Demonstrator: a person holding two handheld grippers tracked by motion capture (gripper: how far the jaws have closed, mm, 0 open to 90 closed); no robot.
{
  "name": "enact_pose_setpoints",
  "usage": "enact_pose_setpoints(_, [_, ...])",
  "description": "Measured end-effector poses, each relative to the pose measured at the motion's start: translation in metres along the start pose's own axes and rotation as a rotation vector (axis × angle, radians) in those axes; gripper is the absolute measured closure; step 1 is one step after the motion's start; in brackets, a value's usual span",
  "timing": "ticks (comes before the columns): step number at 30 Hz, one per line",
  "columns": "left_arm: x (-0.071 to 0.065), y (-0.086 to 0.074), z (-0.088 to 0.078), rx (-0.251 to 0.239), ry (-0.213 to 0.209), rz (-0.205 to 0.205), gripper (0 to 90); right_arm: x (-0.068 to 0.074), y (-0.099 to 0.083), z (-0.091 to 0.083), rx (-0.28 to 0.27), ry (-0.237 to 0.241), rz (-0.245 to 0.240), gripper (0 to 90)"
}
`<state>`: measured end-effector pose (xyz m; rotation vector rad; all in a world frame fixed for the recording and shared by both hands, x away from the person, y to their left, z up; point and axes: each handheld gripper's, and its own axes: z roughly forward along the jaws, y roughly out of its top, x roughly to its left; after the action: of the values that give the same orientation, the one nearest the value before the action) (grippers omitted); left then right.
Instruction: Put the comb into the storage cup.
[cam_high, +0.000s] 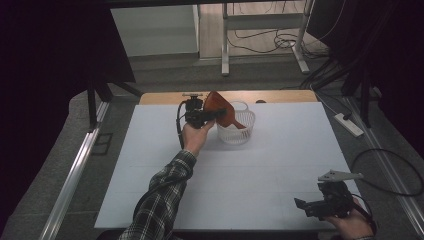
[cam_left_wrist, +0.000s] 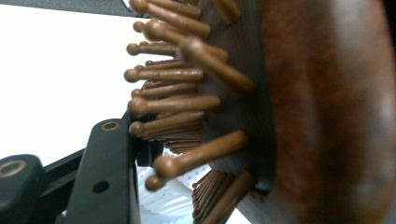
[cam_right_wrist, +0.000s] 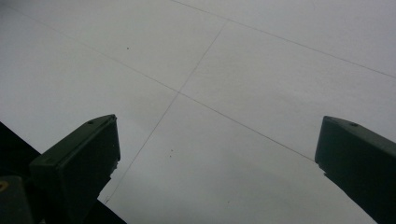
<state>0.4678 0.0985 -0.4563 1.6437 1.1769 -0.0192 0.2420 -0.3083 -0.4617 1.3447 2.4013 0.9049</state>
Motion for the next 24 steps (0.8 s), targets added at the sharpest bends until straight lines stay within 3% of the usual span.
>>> enact_pose_setpoints(13, [-0.0002, -0.0012, -0.0002, 0.005, 0.043, 0.033, 41.0, 0.0000, 0.0000, 0.0000, 0.001, 0.000, 0.000, 0.2])
enact_pose_setpoints(24, [0.0014, -0.0016, -0.0006, 0.011, 0.051, 0.052, 39.4, -0.0002, -0.0002, -0.0003, -0.002, -0.001, 0.001, 0.2])
